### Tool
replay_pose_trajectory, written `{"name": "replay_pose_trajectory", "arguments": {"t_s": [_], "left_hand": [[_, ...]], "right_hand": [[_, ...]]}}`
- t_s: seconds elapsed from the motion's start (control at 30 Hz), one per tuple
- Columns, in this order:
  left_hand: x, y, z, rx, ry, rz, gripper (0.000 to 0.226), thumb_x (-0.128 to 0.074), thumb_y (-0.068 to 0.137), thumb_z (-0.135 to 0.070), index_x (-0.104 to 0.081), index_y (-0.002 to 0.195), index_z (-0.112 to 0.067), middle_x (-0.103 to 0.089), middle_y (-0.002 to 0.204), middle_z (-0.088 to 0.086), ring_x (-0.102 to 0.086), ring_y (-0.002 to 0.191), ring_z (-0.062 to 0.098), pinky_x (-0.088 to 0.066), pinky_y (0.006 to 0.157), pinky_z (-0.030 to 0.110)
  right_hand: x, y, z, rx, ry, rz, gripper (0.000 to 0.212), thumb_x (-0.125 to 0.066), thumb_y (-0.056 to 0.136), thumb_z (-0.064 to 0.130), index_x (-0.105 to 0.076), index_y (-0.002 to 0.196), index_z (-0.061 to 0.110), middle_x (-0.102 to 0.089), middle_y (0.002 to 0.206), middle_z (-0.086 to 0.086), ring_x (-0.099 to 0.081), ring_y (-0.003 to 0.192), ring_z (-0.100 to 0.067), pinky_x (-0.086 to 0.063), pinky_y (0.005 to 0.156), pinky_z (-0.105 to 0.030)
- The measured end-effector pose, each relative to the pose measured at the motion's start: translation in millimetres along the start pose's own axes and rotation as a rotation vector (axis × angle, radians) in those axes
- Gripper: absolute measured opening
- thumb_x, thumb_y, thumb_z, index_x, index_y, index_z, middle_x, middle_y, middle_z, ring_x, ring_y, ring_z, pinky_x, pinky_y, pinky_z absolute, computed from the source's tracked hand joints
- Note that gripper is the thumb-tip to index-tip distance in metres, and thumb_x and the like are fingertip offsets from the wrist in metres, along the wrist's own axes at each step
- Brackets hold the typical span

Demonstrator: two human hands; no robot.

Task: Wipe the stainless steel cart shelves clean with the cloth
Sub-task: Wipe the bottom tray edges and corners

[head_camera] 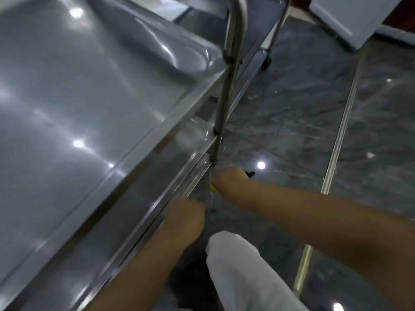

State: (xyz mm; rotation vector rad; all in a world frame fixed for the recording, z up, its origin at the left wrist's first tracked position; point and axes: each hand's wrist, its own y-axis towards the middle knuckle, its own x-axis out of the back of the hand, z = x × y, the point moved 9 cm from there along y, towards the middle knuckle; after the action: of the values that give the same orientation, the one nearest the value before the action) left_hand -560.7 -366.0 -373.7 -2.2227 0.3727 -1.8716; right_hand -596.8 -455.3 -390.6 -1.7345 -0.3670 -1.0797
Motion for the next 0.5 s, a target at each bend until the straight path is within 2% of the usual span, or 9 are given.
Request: {"name": "replay_pose_trajectory", "arguments": {"t_s": [0.07, 0.13, 0.2, 0.23, 0.3, 0.33, 0.4, 0.5], "left_hand": [[37.3, -19.9, -8.1, 0.023, 0.008, 0.003, 0.04, -0.088, 0.029, -0.018, -0.05, 0.041, -0.019, -0.048, 0.041, -0.003, -0.046, 0.033, 0.013, -0.03, 0.038, 0.013], [72.2, -43.2, -16.0, 0.049, 0.004, -0.031, 0.042, -0.088, 0.029, -0.019, -0.047, 0.04, -0.02, -0.047, 0.041, -0.004, -0.045, 0.033, 0.012, -0.024, 0.041, 0.013], [102.7, -68.7, -16.9, 0.113, 0.017, -0.028, 0.04, -0.088, 0.033, -0.02, -0.048, 0.041, -0.02, -0.048, 0.042, -0.004, -0.047, 0.035, 0.012, -0.028, 0.041, 0.014], [116.5, -83.2, -17.3, 0.146, 0.004, -0.002, 0.035, -0.087, 0.042, -0.023, -0.053, 0.045, -0.02, -0.053, 0.046, -0.004, -0.051, 0.04, 0.012, -0.034, 0.041, 0.016], [141.2, -113.6, -6.2, 0.28, -0.024, 0.026, 0.016, -0.074, 0.074, -0.032, -0.065, 0.069, -0.02, -0.064, 0.07, -0.003, -0.062, 0.063, 0.013, -0.046, 0.056, 0.023], [157.4, -131.6, -1.8, 0.365, -0.061, 0.045, 0.015, -0.066, 0.083, -0.034, -0.067, 0.081, -0.019, -0.066, 0.08, -0.001, -0.064, 0.073, 0.015, -0.048, 0.064, 0.025], [191.3, -166.7, 8.1, 0.487, -0.109, -0.012, 0.017, -0.064, 0.084, -0.036, -0.068, 0.091, -0.021, -0.068, 0.088, 0.001, -0.066, 0.081, 0.017, -0.05, 0.069, 0.028], [195.9, -223.6, 21.5, 0.629, -0.128, 0.172, 0.031, -0.048, 0.092, -0.034, -0.058, 0.117, -0.019, -0.06, 0.119, 0.006, -0.057, 0.112, 0.025, -0.045, 0.088, 0.033]], "right_hand": [[32.0, -27.2, -7.8, -0.014, -0.017, 0.026, 0.026, -0.052, 0.092, 0.012, -0.061, 0.116, 0.016, -0.059, 0.124, -0.005, -0.057, 0.112, -0.028, -0.05, 0.086, -0.039], [66.6, -55.4, -8.5, 0.013, -0.082, 0.032, 0.023, -0.053, 0.092, 0.011, -0.062, 0.112, 0.016, -0.061, 0.121, -0.005, -0.059, 0.11, -0.028, -0.046, 0.079, -0.036], [103.0, -82.0, -4.6, 0.067, -0.14, 0.002, 0.015, -0.053, 0.091, 0.011, -0.063, 0.102, 0.017, -0.063, 0.114, -0.004, -0.061, 0.103, -0.026, -0.042, 0.073, -0.033], [120.9, -94.4, -0.4, 0.1, -0.16, -0.013, 0.013, -0.052, 0.091, 0.011, -0.062, 0.098, 0.016, -0.064, 0.111, -0.004, -0.061, 0.101, -0.025, -0.041, 0.072, -0.032], [154.2, -115.1, 12.2, 0.155, -0.167, -0.034, 0.018, -0.05, 0.093, 0.013, -0.064, 0.104, 0.016, -0.064, 0.112, -0.004, -0.062, 0.102, -0.025, -0.039, 0.072, -0.031], [170.3, -123.6, 21.2, 0.185, -0.164, -0.035, 0.02, -0.05, 0.093, 0.013, -0.064, 0.106, 0.016, -0.064, 0.112, -0.004, -0.062, 0.104, -0.025, -0.039, 0.073, -0.031], [200.4, -138.0, 45.4, 0.247, -0.16, -0.023, 0.02, -0.051, 0.092, 0.013, -0.064, 0.107, 0.015, -0.065, 0.11, -0.005, -0.063, 0.105, -0.026, -0.043, 0.078, -0.032], [242.2, -160.7, 96.9, 0.379, -0.204, -0.011, 0.009, -0.052, 0.091, 0.012, -0.06, 0.095, 0.014, -0.062, 0.099, -0.008, -0.06, 0.098, -0.029, -0.045, 0.081, -0.036]]}}
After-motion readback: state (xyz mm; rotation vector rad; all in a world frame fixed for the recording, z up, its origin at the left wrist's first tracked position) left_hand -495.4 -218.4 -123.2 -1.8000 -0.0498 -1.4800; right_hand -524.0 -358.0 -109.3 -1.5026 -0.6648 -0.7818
